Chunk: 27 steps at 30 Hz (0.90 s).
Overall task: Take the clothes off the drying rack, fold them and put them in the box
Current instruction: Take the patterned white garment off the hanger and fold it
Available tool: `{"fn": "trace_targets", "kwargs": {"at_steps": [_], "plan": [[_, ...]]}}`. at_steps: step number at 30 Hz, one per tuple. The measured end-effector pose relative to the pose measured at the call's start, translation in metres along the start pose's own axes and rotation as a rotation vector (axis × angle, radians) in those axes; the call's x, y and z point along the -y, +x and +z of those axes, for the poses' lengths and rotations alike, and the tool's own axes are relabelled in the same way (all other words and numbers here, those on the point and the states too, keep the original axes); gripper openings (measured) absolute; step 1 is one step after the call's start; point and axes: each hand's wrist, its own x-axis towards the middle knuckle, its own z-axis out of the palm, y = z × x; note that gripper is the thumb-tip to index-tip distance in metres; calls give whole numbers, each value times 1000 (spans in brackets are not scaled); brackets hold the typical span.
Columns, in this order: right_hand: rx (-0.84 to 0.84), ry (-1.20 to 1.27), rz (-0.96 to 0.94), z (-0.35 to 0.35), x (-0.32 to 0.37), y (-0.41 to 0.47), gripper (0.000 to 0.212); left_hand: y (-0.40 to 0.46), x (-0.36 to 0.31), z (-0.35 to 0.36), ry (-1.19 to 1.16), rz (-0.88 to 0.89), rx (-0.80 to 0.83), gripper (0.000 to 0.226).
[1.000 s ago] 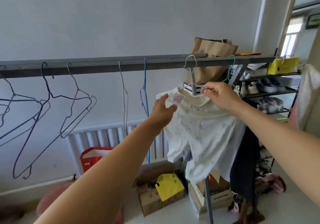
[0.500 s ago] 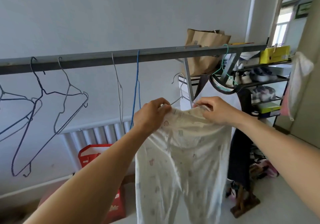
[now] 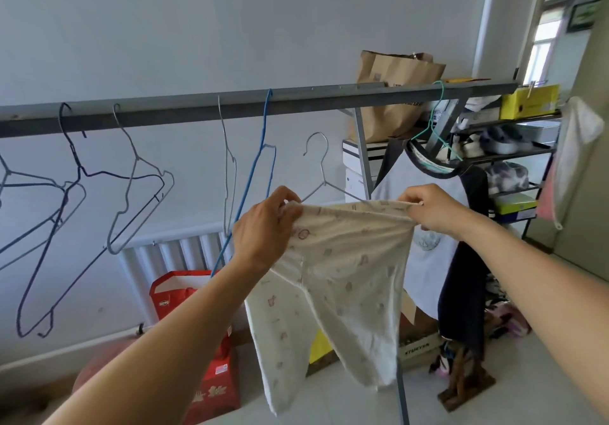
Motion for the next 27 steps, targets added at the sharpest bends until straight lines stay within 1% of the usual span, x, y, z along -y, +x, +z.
{"fn": "trace_targets", "kwargs": {"at_steps": [3, 5, 8, 11, 15, 17, 19, 20, 22, 24, 25, 26, 27], "plan": [[-60, 82, 141, -8, -8, -2, 7, -6, 5, -1, -81, -10, -64, 11], [-91, 139, 202, -9, -9, -3, 10, -10, 3, 0, -109, -13, -92, 13], [-134, 237, 271, -9, -8, -4, 15, -14, 2, 0, -145, 42, -95, 12], [-112, 344, 333, -15, -6, -6, 16, -14, 6, -6, -164, 77, -58, 10], [-55, 439, 381, -20, -5, -11, 17, -16, 10, -11, -222, 31, -101, 10], [52, 424, 364, -16, 0, -14, 12, -17, 4, -7, -308, -5, -118, 9], [217, 457, 298, -11, 10, -19, 7, -17, -6, -2, -348, -40, -110, 8], [273, 497, 258, -10, 13, -21, 9, -16, -10, 0, -358, -56, -99, 8], [328, 553, 162, -16, 16, -24, 25, -13, -13, -1, -363, -67, -86, 8], [321, 612, 79, -23, 15, -27, 44, -10, -12, -4, -354, -56, -80, 7], [290, 644, 45, -25, 16, -29, 47, -9, -12, -5, -354, -47, -75, 7], [244, 644, 10, -26, 17, -30, 45, -9, -13, -5, -358, -39, -70, 6], [176, 577, -28, -24, 20, -31, 35, -10, -15, -6, -364, -34, -62, 6]]}}
